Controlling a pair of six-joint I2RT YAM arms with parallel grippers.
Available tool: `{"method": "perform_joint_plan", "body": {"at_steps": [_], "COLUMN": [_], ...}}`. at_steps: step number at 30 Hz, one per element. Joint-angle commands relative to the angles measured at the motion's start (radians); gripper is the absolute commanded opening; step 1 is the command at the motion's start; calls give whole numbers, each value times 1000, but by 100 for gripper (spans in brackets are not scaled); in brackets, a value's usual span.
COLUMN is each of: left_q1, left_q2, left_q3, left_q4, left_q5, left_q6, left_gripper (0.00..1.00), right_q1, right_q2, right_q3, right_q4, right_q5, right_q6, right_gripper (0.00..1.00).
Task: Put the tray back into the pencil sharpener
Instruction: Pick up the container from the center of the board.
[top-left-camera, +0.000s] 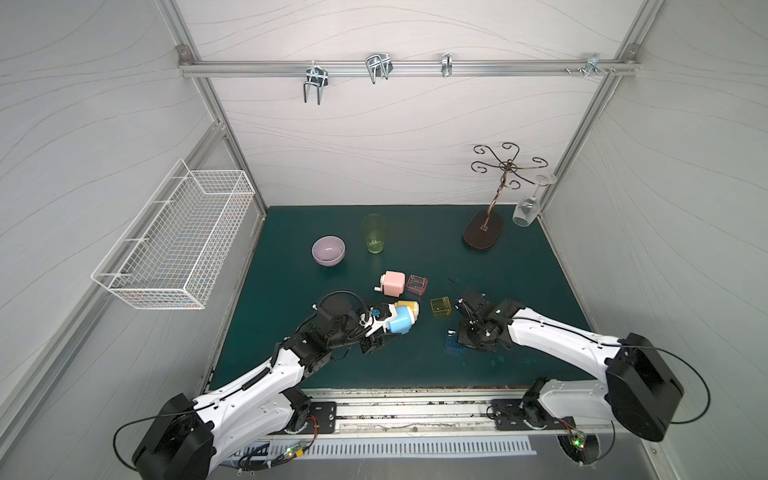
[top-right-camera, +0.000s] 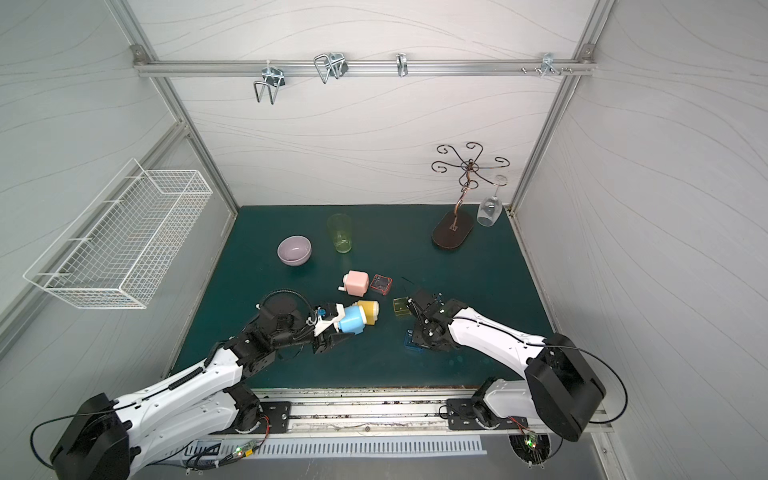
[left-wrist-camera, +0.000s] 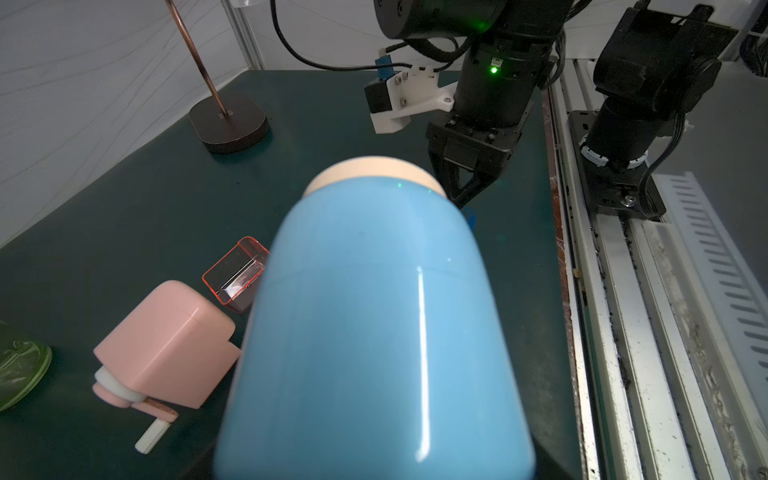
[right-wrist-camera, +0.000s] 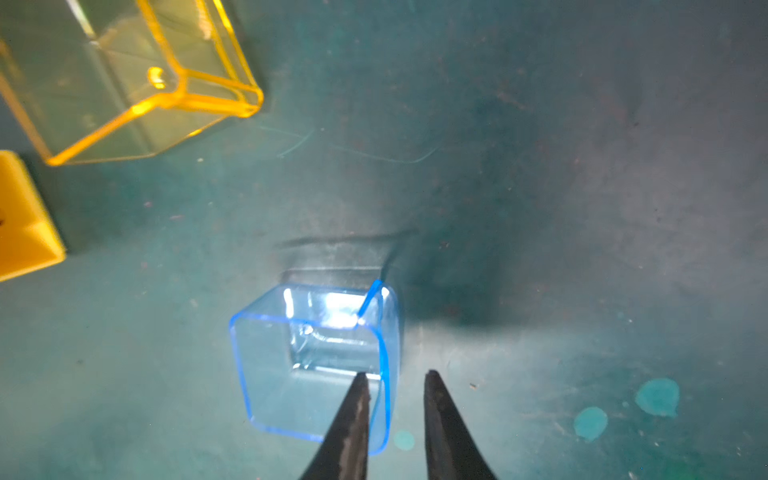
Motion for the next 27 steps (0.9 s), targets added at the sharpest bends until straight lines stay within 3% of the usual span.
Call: {"method": "perform_joint_plan", "body": {"at_steps": [1,8,16,27], "left_q1": [3,3,3,-43], "left_q2": [2,10,12,39], "left_q3": [27,28,26,80], "left_q4": [62,68,88,164], "left_q5": [17,20,32,179], "left_q6": [2,4,3,70], "left_gripper": [0,0,0,0], "right_q1": [-10,-19,-30,-51], "right_q2": [27,42,39,113], "right_q3": [7,19,59,474], "right_q4": [10,14,-40,-584], "right_q5": [-7,-12,-22,-247], "right_q6": [8,-4,-40,-296], "right_gripper": [19,7,0,0]}}
